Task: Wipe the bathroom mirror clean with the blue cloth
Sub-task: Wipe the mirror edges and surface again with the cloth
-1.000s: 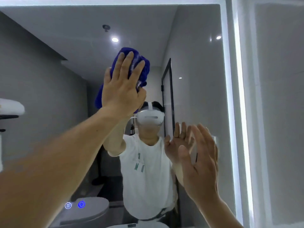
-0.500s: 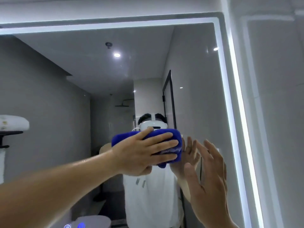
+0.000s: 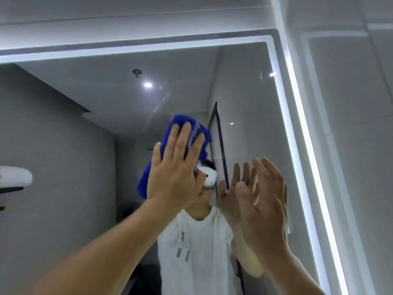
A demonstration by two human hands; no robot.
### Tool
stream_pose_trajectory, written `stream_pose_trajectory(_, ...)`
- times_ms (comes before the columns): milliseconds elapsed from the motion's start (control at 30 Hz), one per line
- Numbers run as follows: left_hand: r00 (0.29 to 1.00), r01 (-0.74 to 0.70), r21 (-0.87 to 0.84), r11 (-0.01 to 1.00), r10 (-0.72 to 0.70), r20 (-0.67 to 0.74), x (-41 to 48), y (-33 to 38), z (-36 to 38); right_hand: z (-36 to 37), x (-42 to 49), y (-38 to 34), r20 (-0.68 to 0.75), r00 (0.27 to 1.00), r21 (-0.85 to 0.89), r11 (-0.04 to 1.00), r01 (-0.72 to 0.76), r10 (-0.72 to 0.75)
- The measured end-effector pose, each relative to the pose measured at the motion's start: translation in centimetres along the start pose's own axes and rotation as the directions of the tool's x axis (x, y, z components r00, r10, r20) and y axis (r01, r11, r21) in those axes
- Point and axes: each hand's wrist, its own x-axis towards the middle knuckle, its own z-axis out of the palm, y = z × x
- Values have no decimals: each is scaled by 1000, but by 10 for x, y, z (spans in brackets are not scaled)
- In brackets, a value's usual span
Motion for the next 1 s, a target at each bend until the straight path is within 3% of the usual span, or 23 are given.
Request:
stream_pose_trajectory(100, 961, -267, -10, 964, 268, 65, -44, 0, 6, -4, 5, 0, 18, 999, -105, 994, 35, -33)
stream_pose_trajectory(233, 814, -578, 98, 810, 564, 136, -1, -52, 1, -3, 14, -2, 34, 996, -169, 982, 90, -86)
stream_pose_trajectory(267, 813, -580, 132, 804, 562, 149, 22, -67, -3, -1, 19, -4, 21, 994, -169, 980, 105, -103)
stream_pose_trajectory(333, 879, -475, 171, 863, 456, 138, 74, -93, -12, 2, 26, -8, -6, 991, -162, 978, 130, -133)
stream_pose_trajectory(433, 993, -110, 55, 992, 107, 60, 135, -108, -26, 8, 31, -12, -24, 983, -158, 971, 178, -184)
stream_pose_trajectory(500, 995, 97, -34, 995, -96, 17, 151, -97, -26, 9, 34, -15, -31, 979, -159, 968, 195, -202)
stream_pose_trajectory(567, 982, 185, -55, 981, -186, -20, 145, -78, -22, 11, 39, -19, -25, 980, -153, 970, 191, -197)
stream_pose_trajectory(667, 988, 151, -33, 988, -151, -9, 101, -50, -11, 13, 53, -33, -16, 981, -130, 973, 191, -195)
stream_pose_trajectory(833, 992, -117, -17, 993, 116, -40, 35, -16, -1, 13, 86, -58, -26, 968, -115, 962, 246, -251)
stream_pose_trajectory(933, 956, -292, 53, 955, 292, -6, 58, -34, -2, 14, 102, -67, -23, 966, -121, 960, 253, -257)
stream_pose_trajectory(1000, 946, -322, 52, 945, 320, 43, 101, -48, -3, 18, 113, -69, -11, 963, -167, 950, 262, -268)
